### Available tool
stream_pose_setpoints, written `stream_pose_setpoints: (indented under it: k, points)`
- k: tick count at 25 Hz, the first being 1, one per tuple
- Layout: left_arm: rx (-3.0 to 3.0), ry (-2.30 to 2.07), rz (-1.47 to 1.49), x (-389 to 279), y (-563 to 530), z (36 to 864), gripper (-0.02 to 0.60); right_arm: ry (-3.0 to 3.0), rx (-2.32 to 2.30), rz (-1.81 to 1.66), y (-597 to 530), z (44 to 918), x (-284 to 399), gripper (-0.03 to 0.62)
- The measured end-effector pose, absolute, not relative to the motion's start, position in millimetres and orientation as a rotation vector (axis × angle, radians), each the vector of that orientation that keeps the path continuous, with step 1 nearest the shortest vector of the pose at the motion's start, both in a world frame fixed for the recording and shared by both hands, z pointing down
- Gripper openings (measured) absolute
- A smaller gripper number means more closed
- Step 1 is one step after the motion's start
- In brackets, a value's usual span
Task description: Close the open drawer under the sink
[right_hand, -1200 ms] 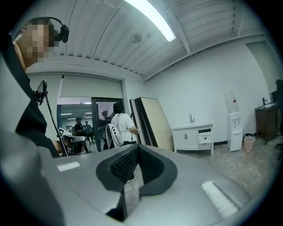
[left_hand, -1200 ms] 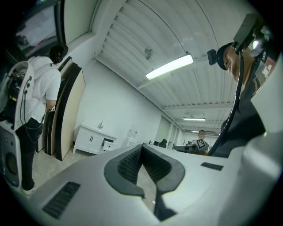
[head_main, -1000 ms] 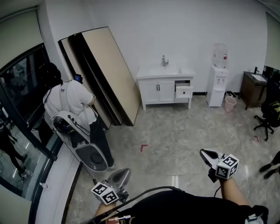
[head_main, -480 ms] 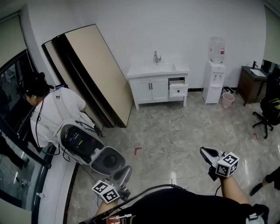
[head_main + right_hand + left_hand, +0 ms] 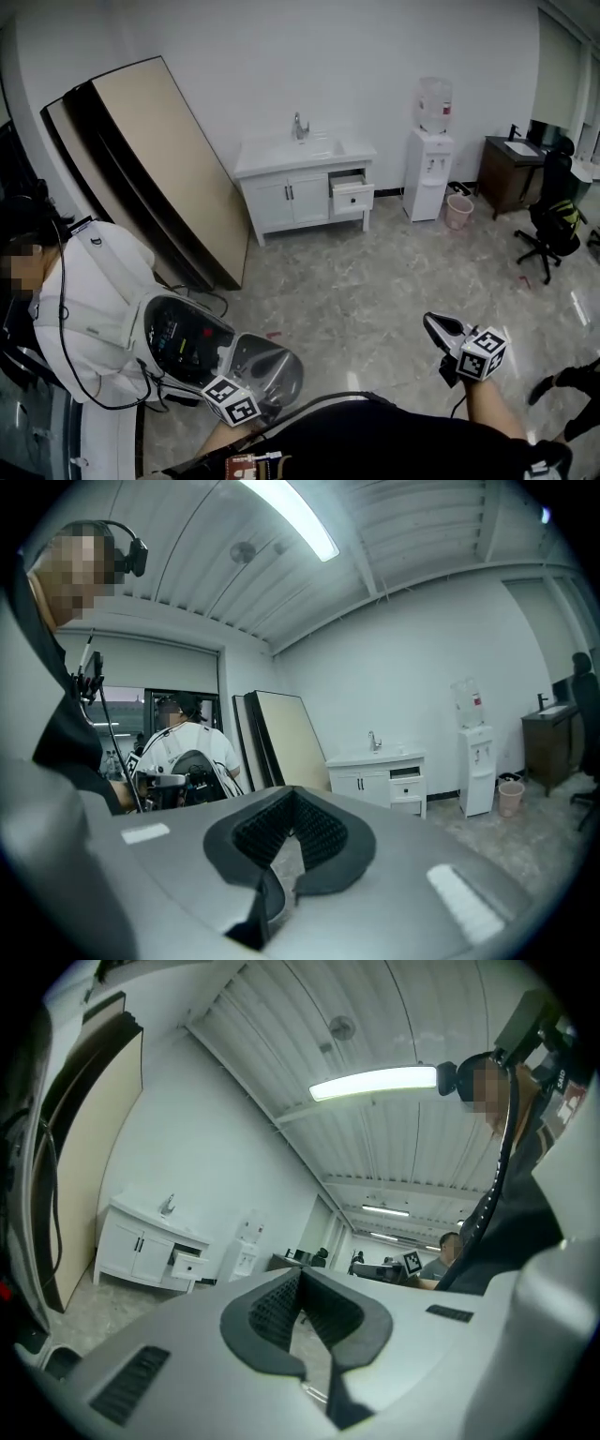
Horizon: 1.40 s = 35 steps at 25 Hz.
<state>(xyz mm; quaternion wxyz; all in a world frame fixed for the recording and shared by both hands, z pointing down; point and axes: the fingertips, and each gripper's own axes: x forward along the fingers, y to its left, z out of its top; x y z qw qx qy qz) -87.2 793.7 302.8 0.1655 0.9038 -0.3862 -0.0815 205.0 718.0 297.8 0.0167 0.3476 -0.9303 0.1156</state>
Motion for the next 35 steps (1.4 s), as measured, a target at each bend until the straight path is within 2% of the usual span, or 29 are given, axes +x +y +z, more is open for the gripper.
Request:
stream_pose_setpoints:
  k: [4, 12, 18, 25, 35]
  points:
    - [2.596, -1.075, -0.236, -61, 785, 293, -0.003, -2.847, 1.079, 0.351, 721, 297, 231, 0.002]
    - [2.551, -1.136, -0.267, -13, 724, 300, -0.002, -2.830, 1.080, 0.366, 659, 297, 298, 0.002]
    - [2.540, -1.136, -0.311, 1, 664, 313, -0.003, -2.830, 1.094, 0.366, 604, 312, 318, 0.002]
    - [2.559, -1.165, -0.331, -15, 665, 288, -0.003, -2.845, 1.095, 0.364, 600, 299, 304, 0.002]
    - [2.575, -1.134, -0.320, -114, 580, 270, -0.003, -2.851, 1.106, 0.316, 525, 276, 196, 0.002]
